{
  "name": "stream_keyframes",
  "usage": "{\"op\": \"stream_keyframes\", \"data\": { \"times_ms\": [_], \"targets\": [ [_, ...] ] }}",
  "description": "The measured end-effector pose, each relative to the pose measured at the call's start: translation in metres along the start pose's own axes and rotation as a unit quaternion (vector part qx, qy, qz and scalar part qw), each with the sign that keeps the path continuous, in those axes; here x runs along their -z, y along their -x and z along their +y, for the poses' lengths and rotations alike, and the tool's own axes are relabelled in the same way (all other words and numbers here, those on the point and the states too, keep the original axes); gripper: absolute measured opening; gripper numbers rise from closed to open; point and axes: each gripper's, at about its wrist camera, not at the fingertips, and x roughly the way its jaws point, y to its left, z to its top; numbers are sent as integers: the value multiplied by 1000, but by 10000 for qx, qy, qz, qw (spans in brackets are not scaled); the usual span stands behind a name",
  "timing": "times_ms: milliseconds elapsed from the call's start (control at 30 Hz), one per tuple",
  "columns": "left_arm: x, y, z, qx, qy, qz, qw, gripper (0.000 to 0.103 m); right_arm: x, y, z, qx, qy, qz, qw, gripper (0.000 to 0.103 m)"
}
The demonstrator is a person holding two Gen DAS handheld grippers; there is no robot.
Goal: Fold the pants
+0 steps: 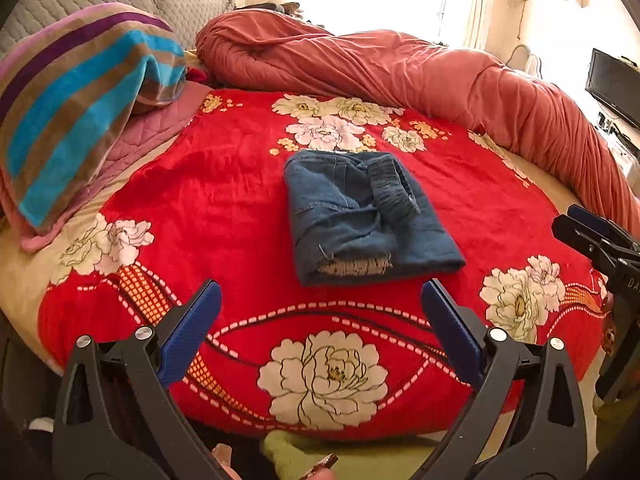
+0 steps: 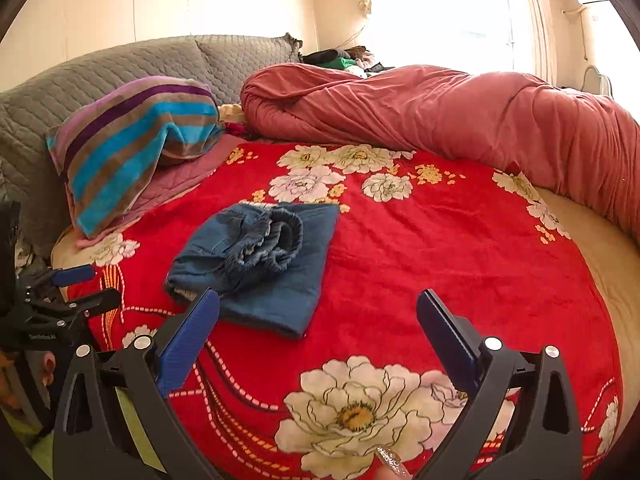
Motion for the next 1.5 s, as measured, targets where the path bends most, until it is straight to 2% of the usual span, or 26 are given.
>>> {"op": "stream_keyframes", "data": {
  "times_ms": [367,633,1500],
  "targets": [
    [13,3,8,-21,115,99,9999,93,26,-4,13,-79,6,281,9996,98],
    [22,-7,16,-57,315,273,9991,93,42,-31,19,-49,-142,605,9981,98],
    [24,-12,17,-135,279,371,9988,93,43,-36,19,-98,-118,645,9978,98]
  ]
}}
